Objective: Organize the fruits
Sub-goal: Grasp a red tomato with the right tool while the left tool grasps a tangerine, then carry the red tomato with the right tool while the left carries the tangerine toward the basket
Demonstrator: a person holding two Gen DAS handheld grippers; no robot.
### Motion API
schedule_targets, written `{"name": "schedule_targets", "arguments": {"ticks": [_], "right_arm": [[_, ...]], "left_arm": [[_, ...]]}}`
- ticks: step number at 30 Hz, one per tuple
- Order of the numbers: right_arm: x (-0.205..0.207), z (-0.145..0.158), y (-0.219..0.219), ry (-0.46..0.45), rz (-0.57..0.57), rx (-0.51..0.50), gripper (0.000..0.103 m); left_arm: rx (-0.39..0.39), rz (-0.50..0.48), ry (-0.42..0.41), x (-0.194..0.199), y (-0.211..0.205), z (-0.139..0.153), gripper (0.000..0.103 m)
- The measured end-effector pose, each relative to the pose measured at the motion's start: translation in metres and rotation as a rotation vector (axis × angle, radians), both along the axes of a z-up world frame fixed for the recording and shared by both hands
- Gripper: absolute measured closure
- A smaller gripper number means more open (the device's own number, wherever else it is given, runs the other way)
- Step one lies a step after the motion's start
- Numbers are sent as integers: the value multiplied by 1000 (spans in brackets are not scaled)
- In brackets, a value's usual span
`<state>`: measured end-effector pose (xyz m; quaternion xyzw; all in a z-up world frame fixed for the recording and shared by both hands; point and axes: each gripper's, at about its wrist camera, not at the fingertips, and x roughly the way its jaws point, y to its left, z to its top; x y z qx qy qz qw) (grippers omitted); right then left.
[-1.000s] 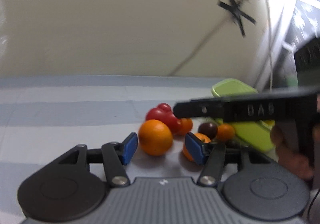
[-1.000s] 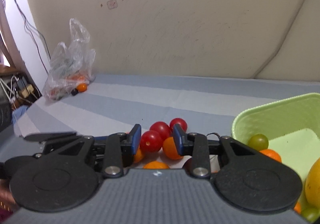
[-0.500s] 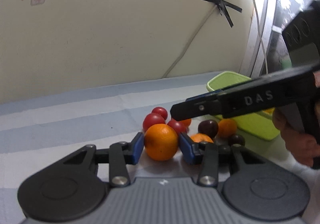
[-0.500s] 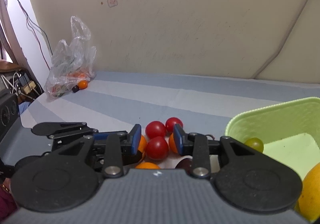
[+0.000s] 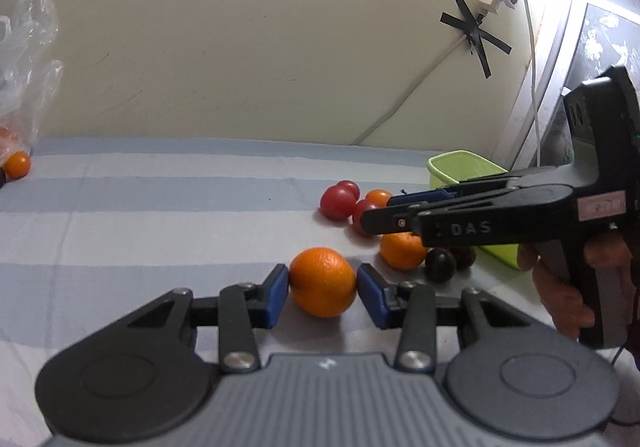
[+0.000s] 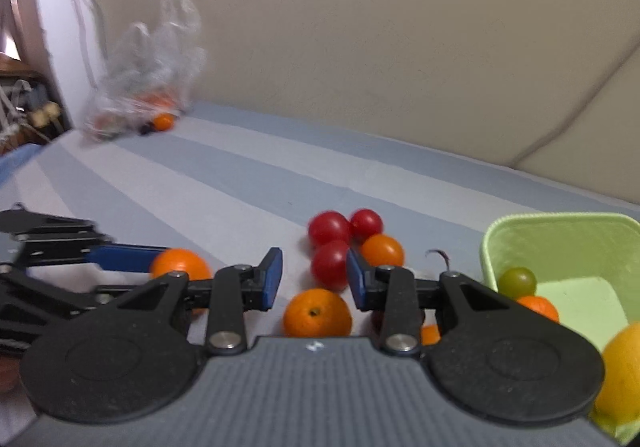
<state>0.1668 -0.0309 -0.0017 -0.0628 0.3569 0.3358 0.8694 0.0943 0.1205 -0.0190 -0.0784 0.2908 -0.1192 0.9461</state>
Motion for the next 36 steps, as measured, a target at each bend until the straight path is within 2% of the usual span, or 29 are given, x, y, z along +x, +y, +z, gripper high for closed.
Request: {"name": "schedule_targets", "arguments": {"ticks": [5,9,11,12,16,20,27,32,36], "right_arm": [[1,-9,10,-10,-54,-54,65],[2,-14,20,-45,-59,-94,65],[1,-16,24,-69,-69,-108,74],[0,-16,24,-84,-78,-115,74],[-12,-12,16,-124,-82,-77,74],[-40,10,-13,-198,-88,47,74],[-94,23,-78,-266,-144,122,74],[-121,14,-120,-216,-219,171,74],[-134,1,-135,-160,-215,162,74]], "left_arm": [[14,-2,-26,-5,-2,-2,64],[-12,0,-25,-8,3,-3,64],[-26,1,-22,-8,5,-4,64],[-30,3,-21,-8,5,-4,64],[-32,-2,-19,-12,5,-3,64],[-26,-41,-32,-22,-8,4,64],[-81,-140,-36,-36,-51,17,66],[-68,-201,-67,-42,-93,23,66],[-42,-152,-81,-50,-101,20,65]]}}
